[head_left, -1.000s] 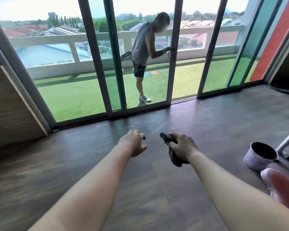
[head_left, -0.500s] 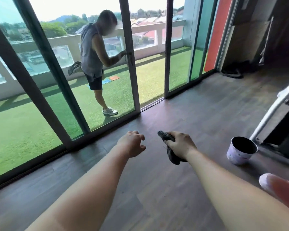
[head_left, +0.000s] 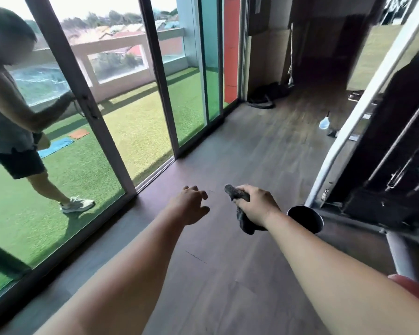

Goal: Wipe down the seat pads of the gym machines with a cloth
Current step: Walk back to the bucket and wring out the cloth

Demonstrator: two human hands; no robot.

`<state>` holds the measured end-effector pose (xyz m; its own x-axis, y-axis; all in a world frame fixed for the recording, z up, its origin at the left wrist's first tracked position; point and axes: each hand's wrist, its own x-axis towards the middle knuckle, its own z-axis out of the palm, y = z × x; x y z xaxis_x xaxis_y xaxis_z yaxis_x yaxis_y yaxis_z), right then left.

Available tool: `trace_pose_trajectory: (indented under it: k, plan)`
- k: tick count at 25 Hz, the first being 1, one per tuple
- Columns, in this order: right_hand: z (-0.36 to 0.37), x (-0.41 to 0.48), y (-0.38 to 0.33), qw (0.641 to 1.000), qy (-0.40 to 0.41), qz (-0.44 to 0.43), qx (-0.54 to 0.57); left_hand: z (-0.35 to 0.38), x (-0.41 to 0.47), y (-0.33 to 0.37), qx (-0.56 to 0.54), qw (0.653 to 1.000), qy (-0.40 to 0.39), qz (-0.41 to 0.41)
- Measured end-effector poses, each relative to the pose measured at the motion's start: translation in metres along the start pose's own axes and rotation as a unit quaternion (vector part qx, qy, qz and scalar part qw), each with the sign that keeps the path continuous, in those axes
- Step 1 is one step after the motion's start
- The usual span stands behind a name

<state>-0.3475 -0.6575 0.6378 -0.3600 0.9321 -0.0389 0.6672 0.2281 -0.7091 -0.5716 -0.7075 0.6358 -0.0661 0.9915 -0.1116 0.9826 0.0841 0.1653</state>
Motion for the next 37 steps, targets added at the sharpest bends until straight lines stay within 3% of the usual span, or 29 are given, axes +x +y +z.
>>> trace_pose_trajectory:
  k: [5,10,20,26,30,33,37]
  plan:
    - [-0.056,0.100,0.040,0.995,0.069,0.069,0.007,-0.009,0.150,0.041,-0.014,0.997,-0.025,0.075]
    - [-0.098,0.192,0.094,0.970,0.183,0.159,0.014,-0.012,0.306,0.090,-0.013,0.977,-0.040,0.208]
    - [-0.185,0.277,0.177,0.870,0.382,0.301,0.087,0.000,0.471,0.239,-0.009,0.874,-0.166,0.456]
    - [-0.226,0.300,0.269,0.839,0.436,0.308,0.105,0.034,0.522,0.341,-0.054,0.866,-0.161,0.470]
    - [-0.249,0.306,0.313,0.878,0.303,0.282,0.241,0.037,0.550,0.394,-0.112,0.878,-0.178,0.430]
    - [-0.264,0.303,0.322,0.857,0.316,0.243,0.326,0.042,0.578,0.421,-0.180,0.870,-0.246,0.387]
    - [-0.268,0.305,0.343,0.842,0.380,0.247,0.291,0.041,0.615,0.447,-0.262,0.815,-0.389,0.341]
